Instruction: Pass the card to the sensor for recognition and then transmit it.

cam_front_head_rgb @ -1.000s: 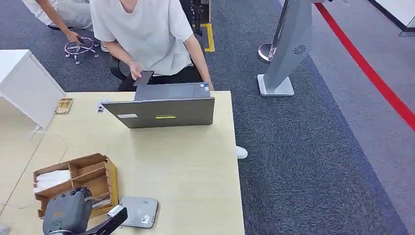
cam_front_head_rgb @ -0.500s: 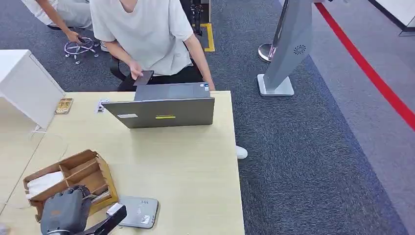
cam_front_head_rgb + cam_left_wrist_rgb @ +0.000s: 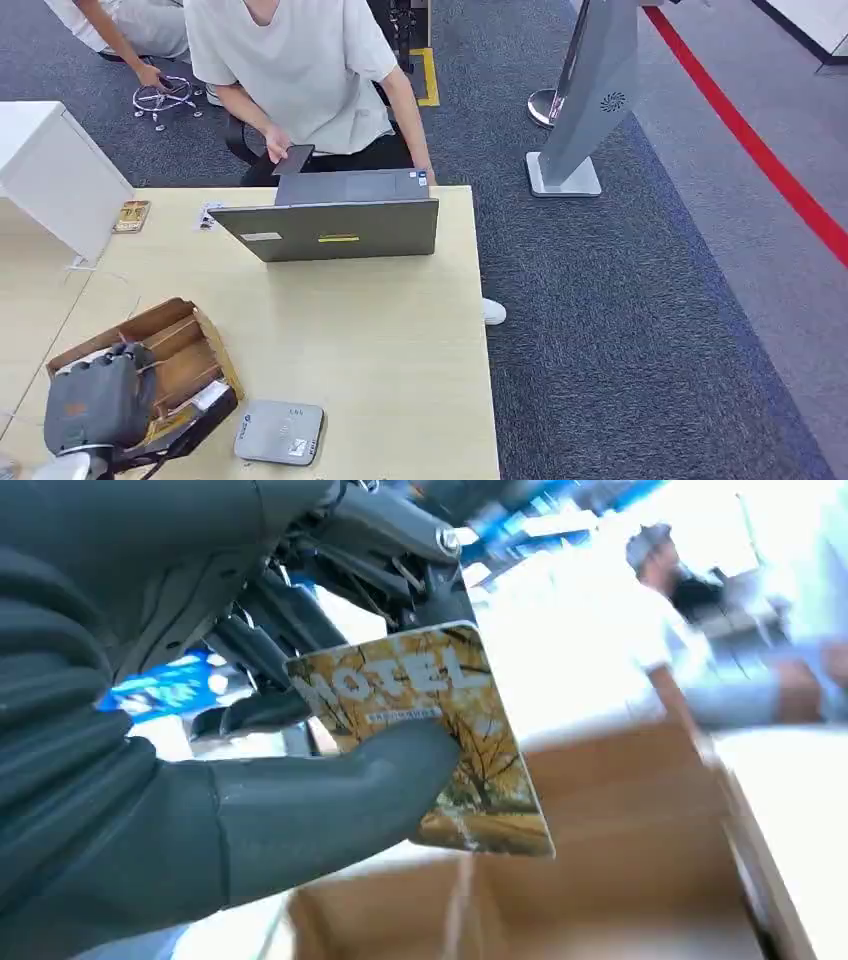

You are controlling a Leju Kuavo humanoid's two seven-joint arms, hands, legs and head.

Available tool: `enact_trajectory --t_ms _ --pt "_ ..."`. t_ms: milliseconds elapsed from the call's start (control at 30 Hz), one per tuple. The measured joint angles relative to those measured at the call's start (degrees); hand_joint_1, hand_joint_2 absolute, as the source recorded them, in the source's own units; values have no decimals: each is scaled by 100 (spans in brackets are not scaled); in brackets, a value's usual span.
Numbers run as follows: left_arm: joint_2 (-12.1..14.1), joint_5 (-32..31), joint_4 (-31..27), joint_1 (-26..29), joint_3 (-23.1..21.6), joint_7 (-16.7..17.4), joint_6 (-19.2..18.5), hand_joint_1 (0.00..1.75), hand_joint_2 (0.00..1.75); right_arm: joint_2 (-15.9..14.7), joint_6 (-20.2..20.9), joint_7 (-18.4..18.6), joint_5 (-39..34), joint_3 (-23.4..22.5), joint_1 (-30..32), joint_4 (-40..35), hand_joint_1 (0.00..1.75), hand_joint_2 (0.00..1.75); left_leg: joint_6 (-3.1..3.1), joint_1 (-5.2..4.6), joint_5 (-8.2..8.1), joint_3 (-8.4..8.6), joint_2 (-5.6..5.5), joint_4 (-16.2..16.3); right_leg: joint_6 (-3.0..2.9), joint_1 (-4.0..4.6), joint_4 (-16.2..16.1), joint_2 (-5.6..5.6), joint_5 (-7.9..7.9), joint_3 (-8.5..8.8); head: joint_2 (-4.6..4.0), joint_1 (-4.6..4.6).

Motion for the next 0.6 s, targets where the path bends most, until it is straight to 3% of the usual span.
enact_trajectory --t_ms 267,600 --pt "650 0 -44 -2011 4 232 -621 175 175 -55 -101 -11 0 2 -78 177 0 175 -16 5 23 -3 6 0 -18 4 9 7 24 0 0 -2" --pt "1034 0 373 -3378 -470 577 -1076 175 175 -208 -260 -11 0 -9 -224 616 0 175 -18 5 24 -9 24 2 -9 4 9 30 30 -14 0 0"
